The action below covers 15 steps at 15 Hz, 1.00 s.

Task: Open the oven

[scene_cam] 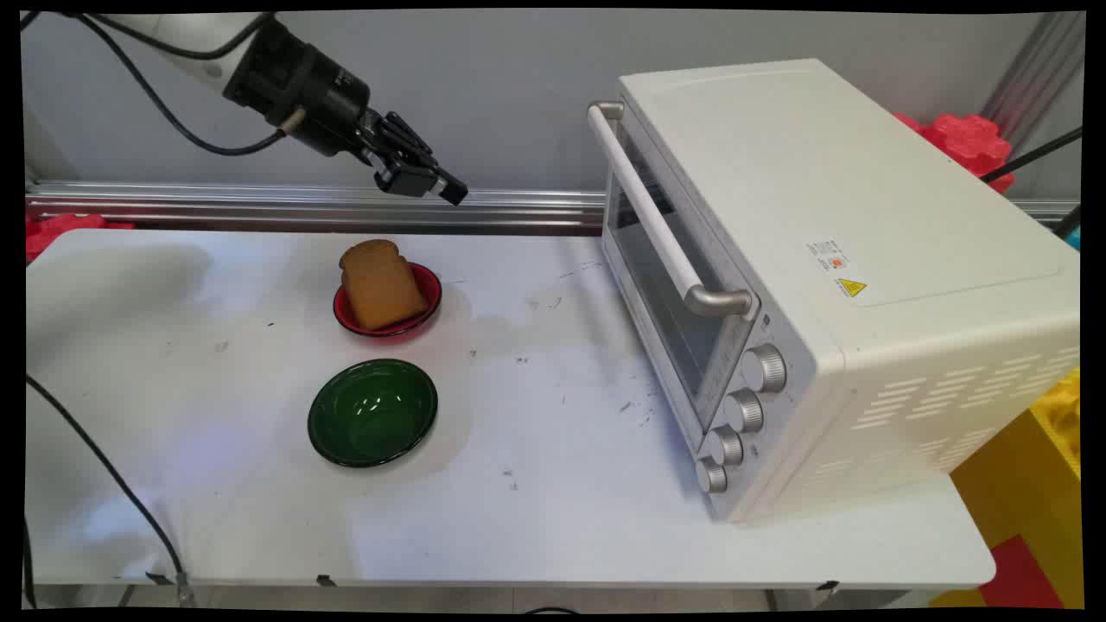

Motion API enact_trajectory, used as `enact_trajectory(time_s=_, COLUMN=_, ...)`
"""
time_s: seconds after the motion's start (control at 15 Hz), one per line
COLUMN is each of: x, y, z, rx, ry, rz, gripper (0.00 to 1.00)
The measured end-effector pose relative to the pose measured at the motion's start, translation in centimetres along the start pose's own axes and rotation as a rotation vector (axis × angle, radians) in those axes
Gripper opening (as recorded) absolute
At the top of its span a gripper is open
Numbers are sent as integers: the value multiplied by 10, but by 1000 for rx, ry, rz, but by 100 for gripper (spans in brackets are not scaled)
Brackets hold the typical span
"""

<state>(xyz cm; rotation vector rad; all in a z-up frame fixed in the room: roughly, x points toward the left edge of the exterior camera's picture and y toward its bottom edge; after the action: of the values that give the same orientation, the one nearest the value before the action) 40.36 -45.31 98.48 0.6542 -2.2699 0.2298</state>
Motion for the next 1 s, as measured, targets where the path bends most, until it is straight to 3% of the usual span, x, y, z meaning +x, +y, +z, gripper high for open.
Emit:
enact_trajectory(time_s=0.4, x=22, y=-8, z=17, rx=-4, ry=-29, rz=-11, gripper=0)
enact_trajectory(time_s=1.0, x=118, y=-6, z=61, rx=-8, ry=-26, rz=63, gripper=0)
